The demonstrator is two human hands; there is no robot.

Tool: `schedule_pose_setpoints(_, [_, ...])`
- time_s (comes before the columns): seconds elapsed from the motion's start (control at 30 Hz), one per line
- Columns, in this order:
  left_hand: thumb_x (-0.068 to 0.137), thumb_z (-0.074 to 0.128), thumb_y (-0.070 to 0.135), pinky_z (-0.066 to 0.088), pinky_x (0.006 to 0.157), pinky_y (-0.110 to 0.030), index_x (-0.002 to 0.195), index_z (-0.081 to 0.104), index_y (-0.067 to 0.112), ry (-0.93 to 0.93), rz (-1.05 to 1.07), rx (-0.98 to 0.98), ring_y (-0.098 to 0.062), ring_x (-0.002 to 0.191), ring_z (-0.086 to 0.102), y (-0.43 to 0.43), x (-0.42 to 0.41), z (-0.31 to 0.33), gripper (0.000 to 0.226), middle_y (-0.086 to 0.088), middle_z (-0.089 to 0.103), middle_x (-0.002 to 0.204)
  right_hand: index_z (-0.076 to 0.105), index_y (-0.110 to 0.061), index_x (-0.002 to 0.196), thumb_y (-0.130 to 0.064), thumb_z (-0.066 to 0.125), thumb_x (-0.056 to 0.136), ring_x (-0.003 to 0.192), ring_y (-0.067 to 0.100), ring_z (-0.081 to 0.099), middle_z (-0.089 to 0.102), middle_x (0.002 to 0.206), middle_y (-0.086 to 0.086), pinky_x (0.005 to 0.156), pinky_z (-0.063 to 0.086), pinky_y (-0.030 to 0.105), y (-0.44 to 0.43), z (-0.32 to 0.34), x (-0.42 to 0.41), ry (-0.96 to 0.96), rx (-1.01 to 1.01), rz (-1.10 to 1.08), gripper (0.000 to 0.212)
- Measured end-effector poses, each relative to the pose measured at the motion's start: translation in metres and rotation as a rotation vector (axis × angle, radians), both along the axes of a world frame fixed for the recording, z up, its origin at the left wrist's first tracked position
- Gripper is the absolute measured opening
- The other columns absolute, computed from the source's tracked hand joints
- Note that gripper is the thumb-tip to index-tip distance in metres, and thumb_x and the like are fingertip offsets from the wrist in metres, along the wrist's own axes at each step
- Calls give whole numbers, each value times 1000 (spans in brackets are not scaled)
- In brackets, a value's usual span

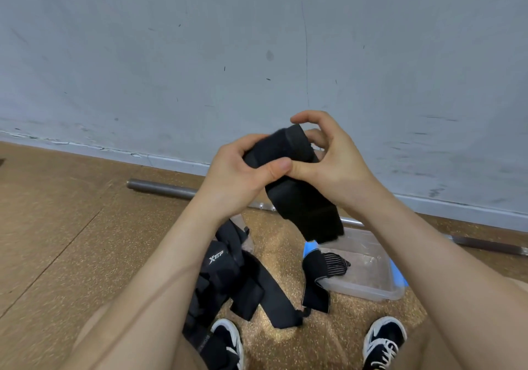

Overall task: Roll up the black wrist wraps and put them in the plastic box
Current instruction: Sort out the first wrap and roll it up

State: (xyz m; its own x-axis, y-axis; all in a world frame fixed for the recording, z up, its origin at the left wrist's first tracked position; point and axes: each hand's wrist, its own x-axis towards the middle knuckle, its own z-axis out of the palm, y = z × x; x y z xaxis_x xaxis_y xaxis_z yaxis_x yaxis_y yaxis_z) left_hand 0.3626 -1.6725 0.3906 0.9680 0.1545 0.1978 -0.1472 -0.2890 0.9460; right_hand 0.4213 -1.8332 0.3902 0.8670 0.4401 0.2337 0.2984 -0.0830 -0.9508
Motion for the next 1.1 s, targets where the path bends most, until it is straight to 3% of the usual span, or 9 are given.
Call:
schedule_pose_setpoints(0.13, [83, 74, 25, 58, 85, -30, 112, 67, 22, -21, -31, -100, -15, 99, 71, -4, 2, -5, 31, 0, 75, 103, 62, -16, 119, -14, 74, 82, 90, 19, 71, 73, 100, 4, 80, 59, 33, -5, 4, 0, 361, 23, 220, 39])
schedule_pose_setpoints(0.3, [93, 67, 21, 54, 81, -23, 109, 64, 30, -53, 72, -142, -8, 99, 69, -4, 5, -6, 19, 7, 72, 104, 66, 0, 118, 3, 57, 94, 97, 27, 70, 72, 111, 20, 86, 58, 35, -12, 1, 7, 451, 46, 270, 26])
schedule_pose_setpoints(0.47, [86, 69, 28, 49, 83, -18, 108, 58, 40, -157, 196, 155, -3, 98, 63, -7, 9, -13, 27, 13, 67, 104, 67, 6, 109, 2, 55, 96, 101, 38, 69, 70, 108, 27, 92, 55, 46, -3, -8, 0, 453, 37, 114, 19])
schedule_pose_setpoints(0.53, [81, 66, 32, 47, 87, -21, 115, 61, 34, -191, 225, 259, -8, 103, 60, -10, 11, -18, 34, 6, 66, 108, 67, 7, 109, 2, 54, 97, 105, 39, 67, 70, 109, 27, 95, 53, 48, -3, -8, -2, 462, 50, 96, 19])
schedule_pose_setpoints(0.67, [79, 70, 22, 37, 87, -5, 122, 65, 23, -332, 256, 388, 8, 102, 52, -11, 14, -21, 43, 2, 62, 110, 67, 8, 111, 4, 53, 95, 105, 39, 67, 69, 109, 28, 95, 52, 47, -4, -6, -3, 507, 89, 98, 21])
schedule_pose_setpoints(0.77, [78, 74, 13, 36, 86, -5, 122, 67, 16, -429, 256, 515, 3, 97, 52, -6, 14, -19, 44, -5, 60, 108, 68, -1, 112, -17, 60, 92, 80, 21, 67, 68, 95, 14, 73, 53, 31, -4, -2, -6, 605, 169, 151, 26])
schedule_pose_setpoints(0.87, [77, 75, 7, 38, 88, -6, 123, 68, 16, -448, 191, 577, 5, 100, 50, -6, 13, -18, 48, 2, 54, 111, 71, -14, 109, -55, 63, 80, 86, 20, 72, 74, 97, 5, 79, 56, 35, -4, -2, -7, 656, 195, 181, 51])
schedule_pose_setpoints(0.97, [79, 75, 8, 39, 93, -8, 126, 62, 31, -301, 28, 413, 8, 111, 52, -6, 9, -13, 54, 5, 55, 118, 71, -4, 110, -46, 64, 88, 103, 30, 71, 74, 107, 16, 93, 54, 44, -2, -5, -3, 616, 183, 91, 48])
schedule_pose_setpoints(1.1, [83, 77, 32, 56, 89, -31, 130, 54, 43, 57, -144, -116, -14, 114, 65, -1, 0, -4, 54, -1, 62, 126, 69, -4, 112, -25, 62, 94, 94, 26, 72, 75, 104, 15, 84, 58, 37, -7, -3, 2, 531, 187, 103, 29])
